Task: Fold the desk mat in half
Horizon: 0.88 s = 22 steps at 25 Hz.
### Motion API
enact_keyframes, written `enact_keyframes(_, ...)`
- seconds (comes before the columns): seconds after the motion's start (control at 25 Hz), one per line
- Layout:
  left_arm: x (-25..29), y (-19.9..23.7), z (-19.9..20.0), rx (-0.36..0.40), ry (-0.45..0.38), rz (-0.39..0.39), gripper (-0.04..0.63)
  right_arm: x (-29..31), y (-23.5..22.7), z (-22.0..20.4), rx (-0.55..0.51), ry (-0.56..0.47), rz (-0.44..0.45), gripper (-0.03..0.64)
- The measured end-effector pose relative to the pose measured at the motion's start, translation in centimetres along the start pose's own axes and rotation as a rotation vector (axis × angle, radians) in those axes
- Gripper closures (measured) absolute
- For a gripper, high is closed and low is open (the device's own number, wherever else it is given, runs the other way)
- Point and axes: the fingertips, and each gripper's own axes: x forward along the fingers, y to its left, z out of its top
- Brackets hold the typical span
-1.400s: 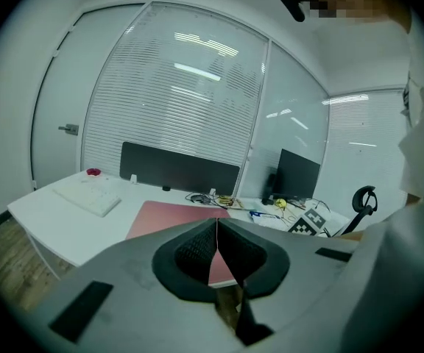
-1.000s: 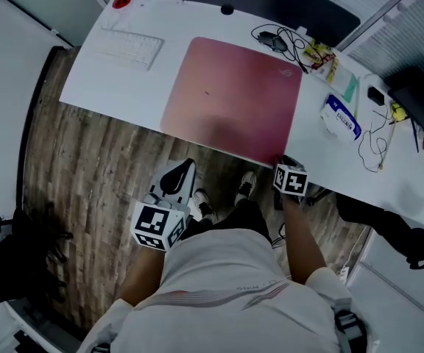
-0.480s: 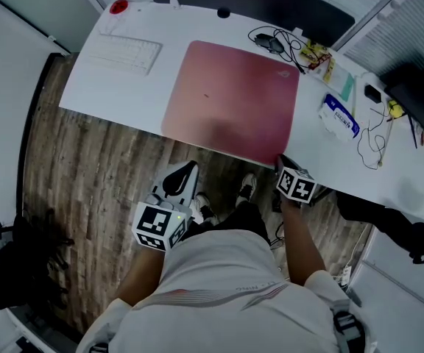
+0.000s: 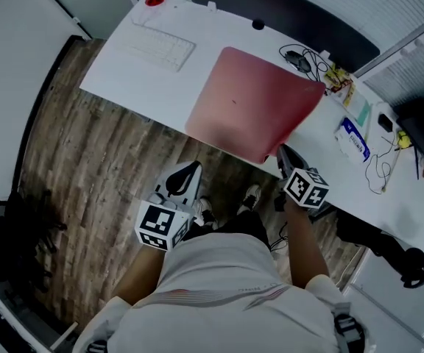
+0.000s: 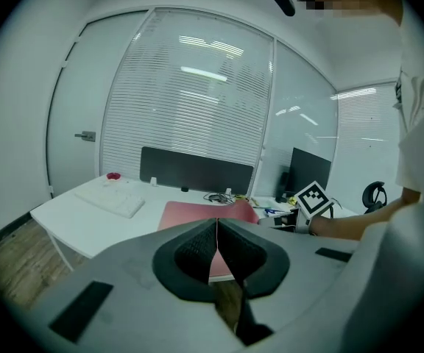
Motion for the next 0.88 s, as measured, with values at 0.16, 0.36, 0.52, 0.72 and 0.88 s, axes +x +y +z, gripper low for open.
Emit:
enact_keyframes(0.16, -2.1, 2.6, 0.0, -0.024, -0.022, 0.076, 0.580, 3.2, 3.4, 0.7, -0.068, 0.022, 0.059, 0.537)
enact_keyframes(0.36, -4.7, 5.3, -0.4, -0.064, -0.044, 0.177, 0.580, 8.4, 7.5, -1.0, -0.154, 0.107, 0.124, 0.538)
enact_keyframes(0.52, -6.2, 7.1, -0.9, -0.094, -0.049, 0.238, 0.580, 12.0, 10.8, -2.5, -0.217, 0.172, 0.163, 0.537)
enact_keyframes(0.72, -7.1, 8.0, -1.3, -0.123, -0.048, 0.292, 0.580, 16.3, 13.4, -4.6, -0.288, 0.282, 0.197, 0.537)
enact_keyframes(0.88, -8.2, 8.6, -1.7, -0.141, -0.046, 0.337, 0.580, 18.8, 15.6, -6.5, -0.327, 0.369, 0.229, 0.553)
